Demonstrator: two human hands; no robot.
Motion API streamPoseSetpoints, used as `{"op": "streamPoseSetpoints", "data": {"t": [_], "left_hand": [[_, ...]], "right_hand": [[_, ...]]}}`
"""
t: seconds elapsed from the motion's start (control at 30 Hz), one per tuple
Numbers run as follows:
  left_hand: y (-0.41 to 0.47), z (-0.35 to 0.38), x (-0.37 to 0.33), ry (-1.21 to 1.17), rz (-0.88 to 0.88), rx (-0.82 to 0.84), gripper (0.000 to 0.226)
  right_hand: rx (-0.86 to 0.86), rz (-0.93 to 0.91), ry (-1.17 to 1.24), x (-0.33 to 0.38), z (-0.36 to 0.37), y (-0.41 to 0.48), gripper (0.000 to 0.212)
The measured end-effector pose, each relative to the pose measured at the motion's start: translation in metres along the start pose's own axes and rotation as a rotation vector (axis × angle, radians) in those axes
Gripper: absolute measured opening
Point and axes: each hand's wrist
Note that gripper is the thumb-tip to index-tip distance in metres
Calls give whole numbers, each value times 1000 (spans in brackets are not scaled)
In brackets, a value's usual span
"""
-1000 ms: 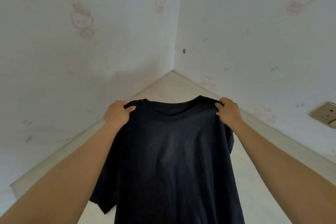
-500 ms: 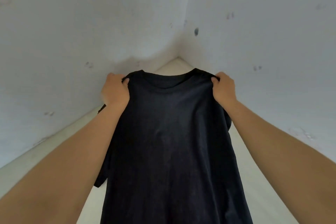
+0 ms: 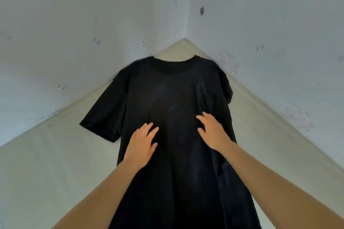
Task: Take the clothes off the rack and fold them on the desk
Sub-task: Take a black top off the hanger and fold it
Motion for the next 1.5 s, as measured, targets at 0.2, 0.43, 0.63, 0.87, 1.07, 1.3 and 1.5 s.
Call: {"op": "streamPoseSetpoints", "data": {"t": [0.2,0.43,0.63,0.87,1.07,1.3,1.5], "left_hand": [[-128,69,-6,101,47,58,59],[-215,95,-9,218,183,109,75],[-229,89,-18,161,192,1,45],[-232,83,-45,118,125,112,51],[-242,71,-47,-290,-68,-108,19],[-283,76,-5,26,45,-185,53],[-290,95,0,67,-95,-92,48]], "right_hand": [[-22,16,-189,-20,96,-130,58],[-6,-45,-274,-31,165,-232,66],[-31,10,-99,-33,167,-266,53],[-154,-78,-97,-35,154,-266,41],[-383,-168,122,-44,122,-275,19],[-258,-347,57,-43,125,-300,30],[-180,55,-207,-76,157,-303,59]]}}
Point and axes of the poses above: each hand's wrist, its own y-axis towards the middle knuckle, its own z-axis out of the palm, x = y × z, and after that the axes turned 8 degrees about x, right-handed
